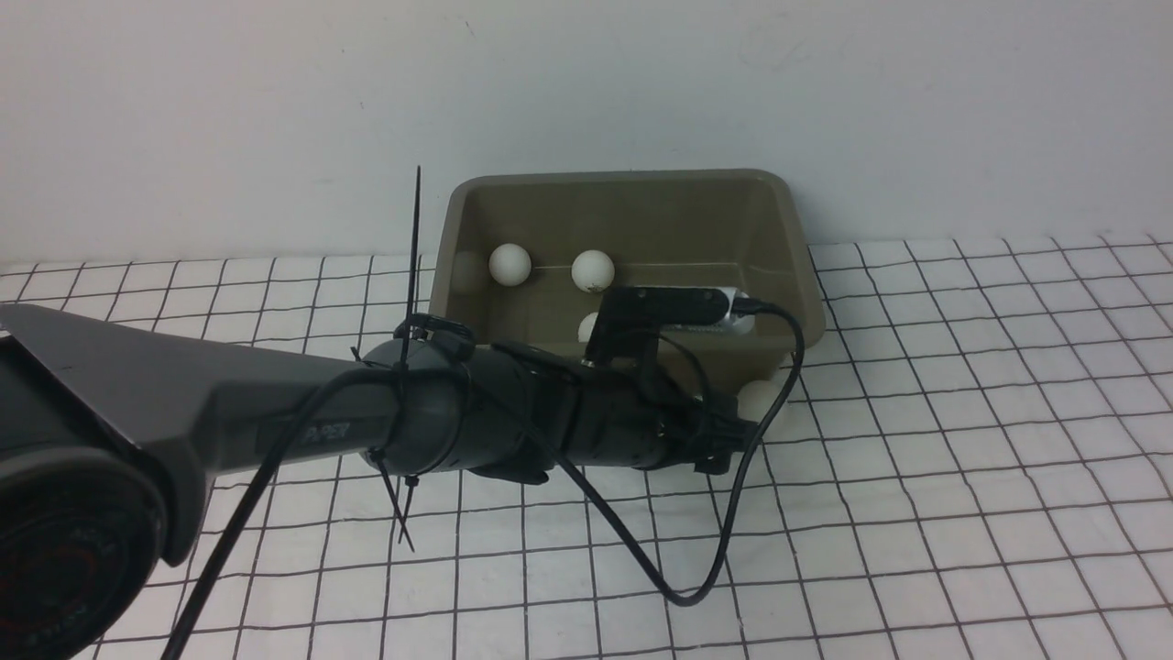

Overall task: Put the table tennis balls into the box on the white checkered tablecloth.
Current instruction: 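Reach for and grasp a ping pong ball on the table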

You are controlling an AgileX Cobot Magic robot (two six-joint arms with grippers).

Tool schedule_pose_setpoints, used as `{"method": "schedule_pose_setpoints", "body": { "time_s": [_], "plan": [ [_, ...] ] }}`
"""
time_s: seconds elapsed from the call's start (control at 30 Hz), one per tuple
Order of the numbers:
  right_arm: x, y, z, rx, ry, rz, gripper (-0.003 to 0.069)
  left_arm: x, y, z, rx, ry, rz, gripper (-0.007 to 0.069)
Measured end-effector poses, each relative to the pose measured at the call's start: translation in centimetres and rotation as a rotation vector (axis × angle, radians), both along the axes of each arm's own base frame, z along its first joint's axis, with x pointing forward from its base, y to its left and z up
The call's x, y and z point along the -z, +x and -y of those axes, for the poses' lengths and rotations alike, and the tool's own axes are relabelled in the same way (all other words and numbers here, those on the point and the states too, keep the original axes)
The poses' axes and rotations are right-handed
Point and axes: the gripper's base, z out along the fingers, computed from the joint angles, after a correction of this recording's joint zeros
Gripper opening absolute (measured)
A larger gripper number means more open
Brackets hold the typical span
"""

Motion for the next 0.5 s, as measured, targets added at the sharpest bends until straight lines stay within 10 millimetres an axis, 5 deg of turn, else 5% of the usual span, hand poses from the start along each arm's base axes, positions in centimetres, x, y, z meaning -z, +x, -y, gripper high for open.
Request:
{"method": "schedule_pose_setpoints", "body": {
  "time_s": [0.2, 0.5],
  "plan": [
    [0.2, 0.3, -0.1, 0.003, 0.002, -0.021, 0.0472, -1.2, -0.9, 1.0, 0.112, -0.099, -0.025, 0.0521],
    [0.2, 0.2, -0.1, -0.003, 0.002, -0.017, 0.0472, -6.8, -4.3, 0.4, 0.293, -0.173, -0.027, 0.0494]
  ]
}}
